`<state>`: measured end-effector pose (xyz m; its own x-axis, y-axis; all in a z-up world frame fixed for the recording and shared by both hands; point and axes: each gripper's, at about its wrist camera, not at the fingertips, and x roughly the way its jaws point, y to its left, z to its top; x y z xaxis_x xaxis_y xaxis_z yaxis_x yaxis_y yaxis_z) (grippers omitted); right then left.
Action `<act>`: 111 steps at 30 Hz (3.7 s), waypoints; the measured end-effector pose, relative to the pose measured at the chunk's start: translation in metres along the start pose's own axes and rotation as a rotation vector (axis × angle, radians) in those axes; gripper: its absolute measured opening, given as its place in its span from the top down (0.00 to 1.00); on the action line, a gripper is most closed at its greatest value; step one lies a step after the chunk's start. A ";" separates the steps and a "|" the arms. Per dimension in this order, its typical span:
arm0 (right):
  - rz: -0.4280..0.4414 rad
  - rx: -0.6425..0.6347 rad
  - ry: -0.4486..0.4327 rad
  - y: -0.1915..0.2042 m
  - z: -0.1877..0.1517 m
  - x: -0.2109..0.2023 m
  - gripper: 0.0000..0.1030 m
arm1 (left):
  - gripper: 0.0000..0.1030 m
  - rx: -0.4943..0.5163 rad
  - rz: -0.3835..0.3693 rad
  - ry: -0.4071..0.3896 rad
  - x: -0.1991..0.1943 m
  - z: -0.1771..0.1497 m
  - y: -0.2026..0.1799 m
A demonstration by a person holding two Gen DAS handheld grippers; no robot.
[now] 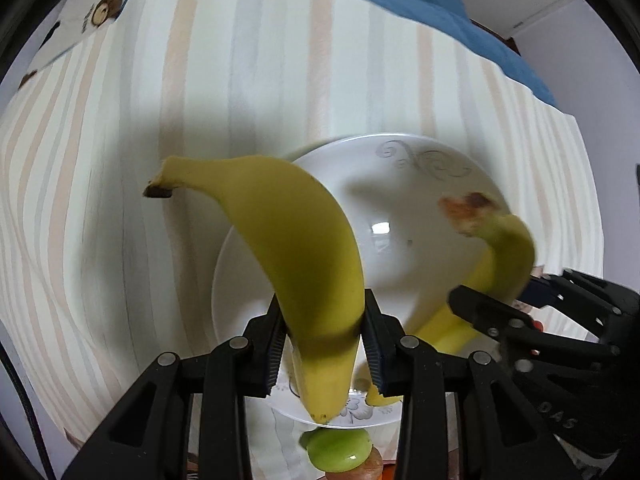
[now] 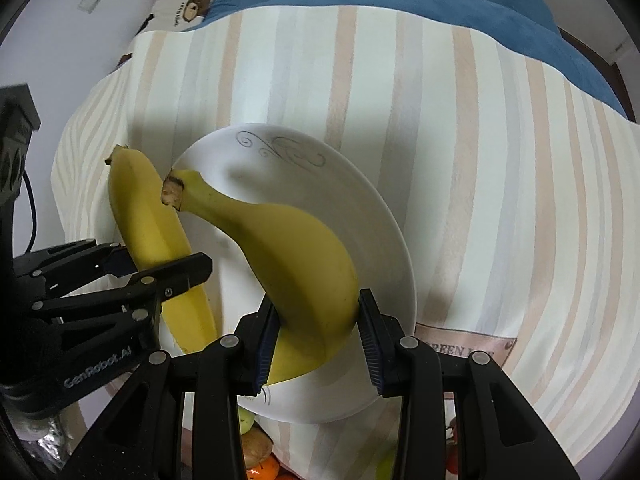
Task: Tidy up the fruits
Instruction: 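Carry both bananas to the white plate and lower them onto it with both tools, then open both tools and lift them away from the plate, then grasp one orange with the left tool while the right tool grasps the other orange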
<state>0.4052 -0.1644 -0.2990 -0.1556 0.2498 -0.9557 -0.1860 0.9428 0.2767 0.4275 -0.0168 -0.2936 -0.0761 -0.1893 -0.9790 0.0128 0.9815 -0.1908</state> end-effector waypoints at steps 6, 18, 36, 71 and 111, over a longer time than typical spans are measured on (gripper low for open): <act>0.023 0.100 0.035 -0.023 0.006 0.007 0.60 | 0.68 -0.035 -0.001 0.000 0.006 -0.009 0.004; 0.068 0.176 0.023 -0.036 -0.004 -0.009 0.21 | 0.49 -0.073 0.069 -0.070 -0.022 -0.019 -0.010; -0.164 0.031 -0.201 0.005 -0.058 -0.080 0.08 | 0.14 -0.069 0.157 -0.249 -0.083 -0.087 0.003; -0.074 0.043 -0.489 0.067 -0.277 -0.176 0.08 | 0.14 0.021 0.167 -0.506 -0.173 -0.265 -0.038; -0.102 0.144 -0.138 -0.018 -0.389 0.065 0.36 | 0.41 0.258 0.160 0.023 0.101 -0.287 -0.105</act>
<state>0.0211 -0.2508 -0.3267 -0.0072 0.1702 -0.9854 -0.0516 0.9840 0.1704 0.1328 -0.1309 -0.3515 -0.0751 -0.0288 -0.9968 0.2791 0.9590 -0.0488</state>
